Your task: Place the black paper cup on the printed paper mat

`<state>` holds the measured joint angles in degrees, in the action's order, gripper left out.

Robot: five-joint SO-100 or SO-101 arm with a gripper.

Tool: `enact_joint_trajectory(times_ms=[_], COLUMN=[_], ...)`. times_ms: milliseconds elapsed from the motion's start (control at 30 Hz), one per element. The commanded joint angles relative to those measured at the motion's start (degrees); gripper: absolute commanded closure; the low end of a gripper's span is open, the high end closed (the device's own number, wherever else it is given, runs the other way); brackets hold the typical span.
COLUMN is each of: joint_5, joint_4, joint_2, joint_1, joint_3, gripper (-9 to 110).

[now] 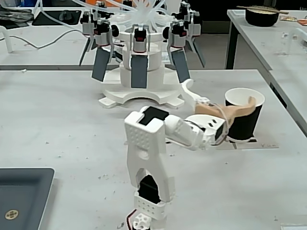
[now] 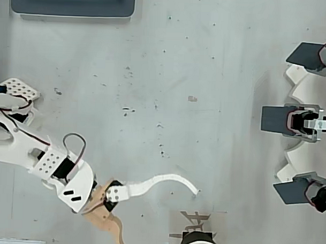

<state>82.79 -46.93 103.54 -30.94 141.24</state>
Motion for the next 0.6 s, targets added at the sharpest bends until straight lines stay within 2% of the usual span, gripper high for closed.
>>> enact_joint_trajectory(times_ms=[0,567], joint_5=[-0.4,-1.0], joint_4=[-2.5,-6.0], joint_2=[6.4,24.1], joint_1=[2.7,18.8], joint_3=[2.0,17.4], gripper=[57,68])
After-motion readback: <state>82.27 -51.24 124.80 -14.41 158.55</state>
